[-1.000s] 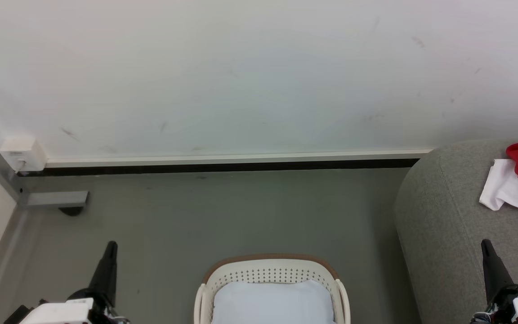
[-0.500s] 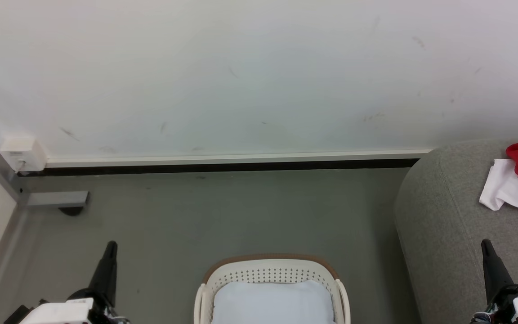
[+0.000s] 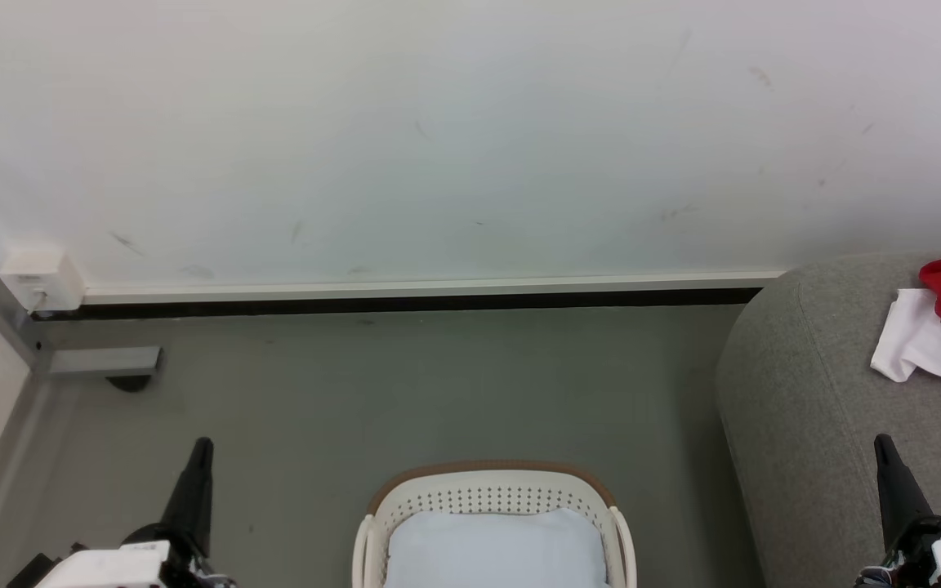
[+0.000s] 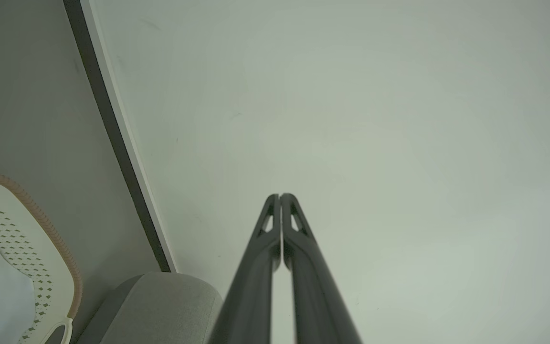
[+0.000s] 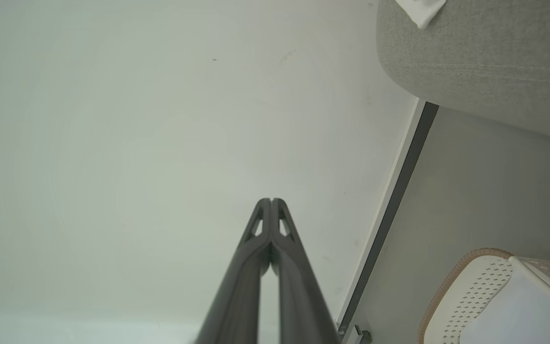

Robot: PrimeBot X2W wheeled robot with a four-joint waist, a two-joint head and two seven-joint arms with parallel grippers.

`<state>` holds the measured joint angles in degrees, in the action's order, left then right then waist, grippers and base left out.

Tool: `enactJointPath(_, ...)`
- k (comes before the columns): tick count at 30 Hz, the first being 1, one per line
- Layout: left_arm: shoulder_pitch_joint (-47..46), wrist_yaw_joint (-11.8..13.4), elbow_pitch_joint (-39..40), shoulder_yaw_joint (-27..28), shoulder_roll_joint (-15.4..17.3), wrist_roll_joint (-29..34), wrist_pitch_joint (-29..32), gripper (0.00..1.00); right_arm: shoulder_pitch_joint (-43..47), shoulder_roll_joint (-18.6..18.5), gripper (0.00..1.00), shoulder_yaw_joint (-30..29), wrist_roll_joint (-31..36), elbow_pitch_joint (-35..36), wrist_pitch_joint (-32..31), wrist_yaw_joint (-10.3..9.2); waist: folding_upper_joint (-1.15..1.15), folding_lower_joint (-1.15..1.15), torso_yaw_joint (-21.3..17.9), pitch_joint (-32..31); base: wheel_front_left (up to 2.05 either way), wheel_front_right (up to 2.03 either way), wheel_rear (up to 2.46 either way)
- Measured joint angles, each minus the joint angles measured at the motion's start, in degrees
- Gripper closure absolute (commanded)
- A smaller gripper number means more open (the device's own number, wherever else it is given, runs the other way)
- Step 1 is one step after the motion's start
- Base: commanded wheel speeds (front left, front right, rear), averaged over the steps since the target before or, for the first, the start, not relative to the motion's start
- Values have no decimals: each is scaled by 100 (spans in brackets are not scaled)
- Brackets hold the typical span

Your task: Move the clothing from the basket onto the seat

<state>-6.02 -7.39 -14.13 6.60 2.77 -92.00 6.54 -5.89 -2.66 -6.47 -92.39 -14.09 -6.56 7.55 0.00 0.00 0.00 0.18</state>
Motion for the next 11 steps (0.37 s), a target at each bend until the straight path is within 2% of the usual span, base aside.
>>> enactJointPath(11,-1,0,0,0,0,0,0,100,0,0,100,0,0,0,0,0,0,0,0,0,0,0,0)
